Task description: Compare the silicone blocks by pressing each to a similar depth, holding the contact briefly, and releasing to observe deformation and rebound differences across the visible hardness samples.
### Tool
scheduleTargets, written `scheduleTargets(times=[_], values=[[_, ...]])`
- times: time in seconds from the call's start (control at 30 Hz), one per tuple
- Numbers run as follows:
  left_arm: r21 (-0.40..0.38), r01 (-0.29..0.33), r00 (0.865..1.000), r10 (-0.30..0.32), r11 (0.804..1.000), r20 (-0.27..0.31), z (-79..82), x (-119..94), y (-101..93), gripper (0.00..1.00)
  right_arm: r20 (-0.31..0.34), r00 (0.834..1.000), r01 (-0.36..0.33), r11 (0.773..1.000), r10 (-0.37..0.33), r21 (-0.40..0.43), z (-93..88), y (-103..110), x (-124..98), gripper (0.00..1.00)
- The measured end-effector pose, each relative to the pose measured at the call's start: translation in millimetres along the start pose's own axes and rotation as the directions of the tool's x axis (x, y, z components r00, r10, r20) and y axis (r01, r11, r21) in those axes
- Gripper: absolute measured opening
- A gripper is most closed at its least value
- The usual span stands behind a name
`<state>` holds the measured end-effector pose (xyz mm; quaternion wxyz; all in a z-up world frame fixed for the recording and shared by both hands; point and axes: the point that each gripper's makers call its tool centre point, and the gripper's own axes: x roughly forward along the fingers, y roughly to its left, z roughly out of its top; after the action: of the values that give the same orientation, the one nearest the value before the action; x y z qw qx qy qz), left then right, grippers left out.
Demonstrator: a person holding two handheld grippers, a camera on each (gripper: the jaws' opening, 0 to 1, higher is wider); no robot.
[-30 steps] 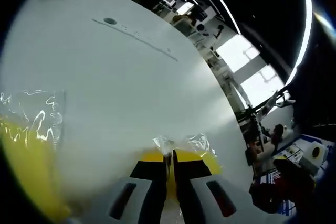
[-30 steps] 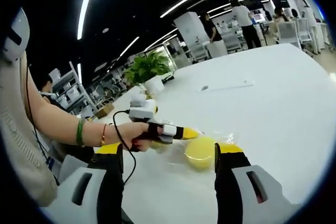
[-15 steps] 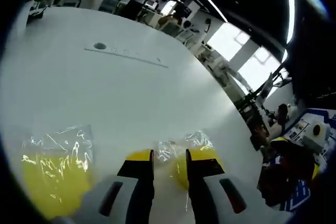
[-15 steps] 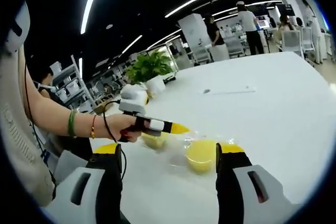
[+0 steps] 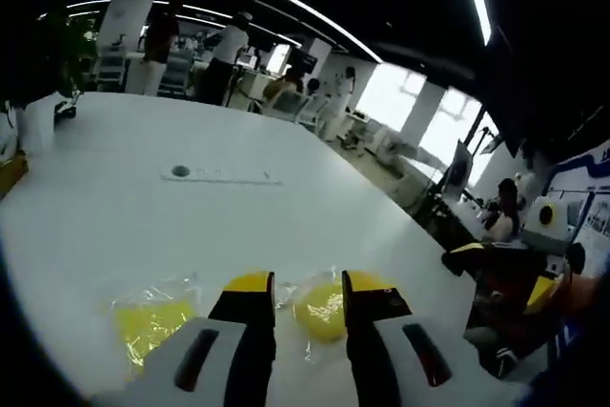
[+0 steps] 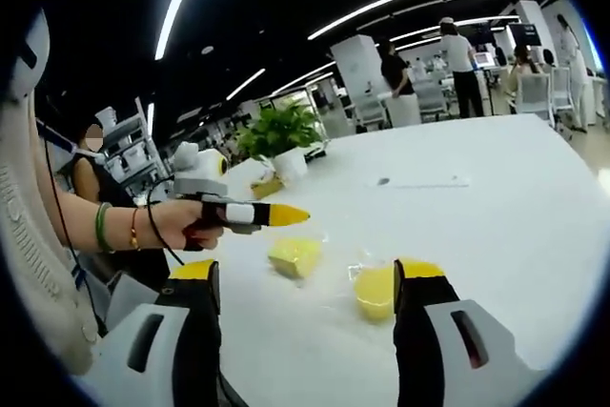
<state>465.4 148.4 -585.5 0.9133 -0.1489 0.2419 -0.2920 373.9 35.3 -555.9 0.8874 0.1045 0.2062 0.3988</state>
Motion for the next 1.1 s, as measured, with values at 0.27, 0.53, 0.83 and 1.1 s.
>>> scheduleTargets(times=[0.27, 0.53, 0.83, 1.1], values=[[0.125, 0.04, 0.995, -0.051, 0.991, 0.083, 27.3, -52, -26.3, 0.39, -0.004, 1.0, 0.005, 1.0, -0.005, 0.009, -3.3, 16, -10, 0.72], [0.286, 0.063, 0.973, -0.122, 0.956, 0.196, 41.8, -111, -44.5, 0.46, 0.018, 0.999, 0.029, 1.0, -0.029, -0.002, -3.5, 28, -26, 0.72], [0.46, 0.005, 0.982, -0.091, 0.888, 0.164, 22.2, -166, -30.8, 0.63, 0.178, 0.983, 0.022, 0.998, -0.033, 0.061, 8.8, 44, -47, 0.7], [0.35, 0.046, 0.982, -0.106, 0.936, 0.156, -0.3, -194, -26.5, 0.63, 0.217, 0.976, 0.021, 0.998, -0.035, 0.067, -1.2, 53, -57, 0.83]])
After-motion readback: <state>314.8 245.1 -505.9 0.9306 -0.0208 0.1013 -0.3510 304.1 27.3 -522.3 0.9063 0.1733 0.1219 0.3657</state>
